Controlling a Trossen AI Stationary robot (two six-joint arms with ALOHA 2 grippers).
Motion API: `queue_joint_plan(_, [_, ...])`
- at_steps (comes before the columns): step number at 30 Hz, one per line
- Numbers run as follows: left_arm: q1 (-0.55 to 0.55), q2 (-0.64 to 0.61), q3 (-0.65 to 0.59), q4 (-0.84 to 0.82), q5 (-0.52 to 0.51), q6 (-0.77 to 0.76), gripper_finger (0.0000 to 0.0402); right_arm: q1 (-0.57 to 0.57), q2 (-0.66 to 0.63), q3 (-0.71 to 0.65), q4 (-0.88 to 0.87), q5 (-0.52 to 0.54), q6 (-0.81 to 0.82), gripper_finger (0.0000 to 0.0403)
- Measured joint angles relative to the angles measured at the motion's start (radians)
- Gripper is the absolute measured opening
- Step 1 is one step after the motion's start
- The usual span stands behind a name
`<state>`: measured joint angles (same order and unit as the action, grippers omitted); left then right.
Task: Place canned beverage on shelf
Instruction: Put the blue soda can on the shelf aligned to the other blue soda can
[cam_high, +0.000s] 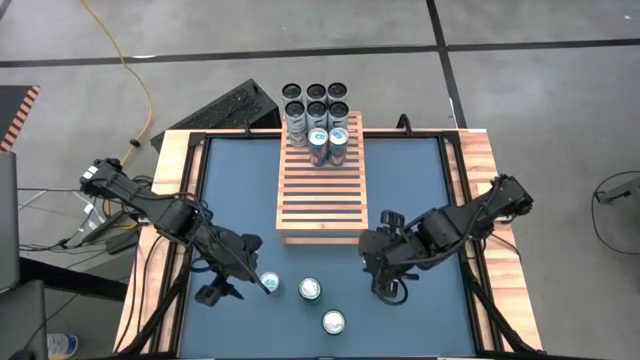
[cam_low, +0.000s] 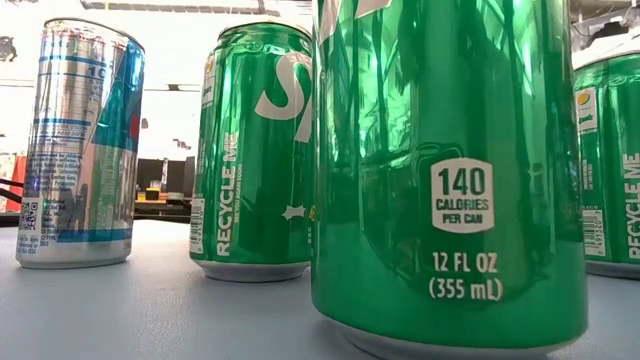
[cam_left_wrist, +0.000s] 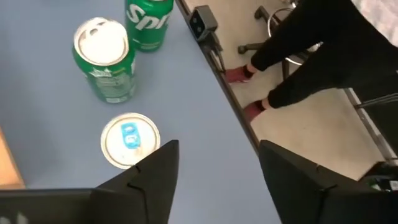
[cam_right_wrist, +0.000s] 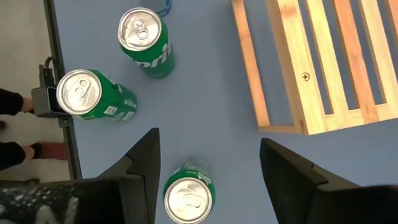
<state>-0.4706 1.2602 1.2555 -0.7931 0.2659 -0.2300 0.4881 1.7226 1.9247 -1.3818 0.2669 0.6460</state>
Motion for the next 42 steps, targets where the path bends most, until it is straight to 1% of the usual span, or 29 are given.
queue_joint_plan(4, [0.000, 0.001, 0.000, -0.020, 0.042, 0.021, 0.0249, -0.001, 0.000, 0.000, 0.000, 0.001, 0.000, 0.0219])
queue_joint_plan(6, [0.000, 0.001, 0.000, -0.035, 0.031, 0.053, 0.0272, 0.000, 0.000, 0.000, 0.000, 0.001, 0.000, 0.0219])
queue_joint_plan(9, [0.000, 0.002, 0.000, -0.034, -0.043, 0.106, 0.0302, 0.000, 0.000, 0.000, 0.001, 0.002, 0.000, 0.0219])
queue_joint_plan(12, [0.000, 0.003, 0.000, -0.034, -0.129, 0.168, 0.0317, 0.000, 0.000, 0.000, 0.008, 0.021, 0.000, 0.0219])
queue_joint_plan(14, [0.001, 0.014, 0.000, -0.024, -0.173, 0.185, 0.0319, -0.001, 0.000, 0.000, 0.008, 0.025, 0.000, 0.0219])
queue_joint_plan(15, [0.001, 0.022, 0.000, -0.018, -0.177, 0.185, 0.0320, -0.001, 0.000, 0.000, 0.008, 0.026, 0.000, 0.0219])
queue_joint_plan(20, [-0.008, 0.090, 0.000, 0.015, -0.173, 0.186, 0.0320, 0.000, 0.000, 0.000, 0.006, 0.027, 0.000, 0.0219])
queue_joint_plan(26, [-0.005, 0.168, 0.000, 0.028, -0.152, 0.234, 0.0320, 0.000, 0.000, 0.000, 0.007, 0.027, 0.000, 0.0219])
queue_joint_plan(29, [0.004, 0.182, 0.000, 0.029, -0.148, 0.255, 0.0320, 0.000, 0.000, 0.000, 0.006, 0.027, 0.000, 0.0219])
queue_joint_plan(34, [0.016, 0.182, 0.000, 0.052, -0.191, 0.290, 0.0320, 0.000, 0.000, 0.000, 0.009, 0.027, 0.000, 0.0219])
queue_joint_plan(37, [0.017, 0.180, -0.038, 0.088, -0.198, 0.289, 0.0320, 0.000, 0.000, 0.000, 0.009, 0.027, 0.000, 0.0219])
queue_joint_plan(40, [0.016, 0.183, -0.108, 0.169, -0.144, 0.233, 0.0320, 0.000, 0.000, 0.000, 0.009, 0.027, 0.000, 0.0219])
queue_joint_plan(42, [0.018, 0.182, -0.129, 0.235, -0.124, 0.208, 0.0320, 0.001, 0.000, 0.000, 0.009, 0.027, 0.000, 0.0219])
